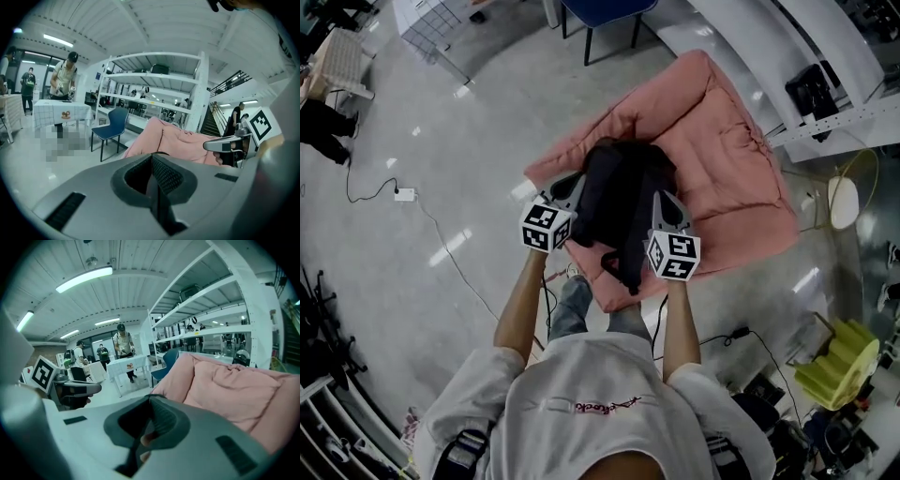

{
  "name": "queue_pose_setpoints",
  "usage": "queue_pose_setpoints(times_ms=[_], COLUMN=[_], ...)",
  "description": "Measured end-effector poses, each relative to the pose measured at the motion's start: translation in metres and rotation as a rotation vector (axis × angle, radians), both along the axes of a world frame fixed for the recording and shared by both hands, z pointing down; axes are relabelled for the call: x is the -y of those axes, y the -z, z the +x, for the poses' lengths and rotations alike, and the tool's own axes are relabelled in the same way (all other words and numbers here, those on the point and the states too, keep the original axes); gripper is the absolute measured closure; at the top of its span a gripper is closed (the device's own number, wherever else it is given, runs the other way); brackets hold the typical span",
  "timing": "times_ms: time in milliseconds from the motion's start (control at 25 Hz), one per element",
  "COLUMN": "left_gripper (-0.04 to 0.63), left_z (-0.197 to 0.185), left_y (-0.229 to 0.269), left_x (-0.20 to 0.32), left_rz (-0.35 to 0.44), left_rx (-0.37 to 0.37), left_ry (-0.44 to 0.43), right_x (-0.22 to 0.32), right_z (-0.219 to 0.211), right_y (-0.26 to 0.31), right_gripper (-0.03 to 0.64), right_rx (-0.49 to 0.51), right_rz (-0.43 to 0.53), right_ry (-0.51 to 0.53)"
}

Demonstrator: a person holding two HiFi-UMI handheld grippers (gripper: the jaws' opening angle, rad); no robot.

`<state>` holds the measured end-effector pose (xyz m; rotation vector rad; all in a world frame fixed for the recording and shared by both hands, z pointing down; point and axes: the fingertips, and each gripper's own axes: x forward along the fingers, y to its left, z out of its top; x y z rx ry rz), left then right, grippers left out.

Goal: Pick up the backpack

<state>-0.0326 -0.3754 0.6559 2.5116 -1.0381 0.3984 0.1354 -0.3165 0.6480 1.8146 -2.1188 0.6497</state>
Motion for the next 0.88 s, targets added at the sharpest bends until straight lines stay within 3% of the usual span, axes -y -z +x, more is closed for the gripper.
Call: queue_pose_setpoints(times_ms=[360, 400, 440, 520, 640, 880], left_gripper=[0.584, 0.584, 0.583, 0.577, 0.434, 0.300], left_z=[0.002, 0.003, 0.004, 0.009, 0.018, 0.028], left_y=[-0.062, -0.069, -0.076, -0.089, -0.109, -0.141], left_x=[0.004, 0.004, 0.005, 0.004, 0.000, 0.012], left_rz=[-0.050, -0.050, -0.053, -0.070, -0.121, -0.158], left_rx=[0.044, 0.057, 0.067, 0.074, 0.077, 0.105], left_ry=[0.007, 0.007, 0.002, -0.021, -0.077, -0.105], right_x=[-0.024, -0.027, -0.029, -0.033, -0.037, -0.033], right_z=[0.002, 0.002, 0.002, 0.002, 0.001, 0.002], right_y=[-0.069, -0.076, -0.083, -0.093, -0.105, -0.112], right_gripper=[0.594, 0.581, 0.512, 0.444, 0.385, 0.337], right_rx=[0.047, 0.055, 0.068, 0.096, 0.108, 0.080], right_rz=[-0.101, -0.109, -0.114, -0.120, -0.123, -0.104], right_ry=[0.004, 0.005, 0.006, 0.007, 0.012, 0.021])
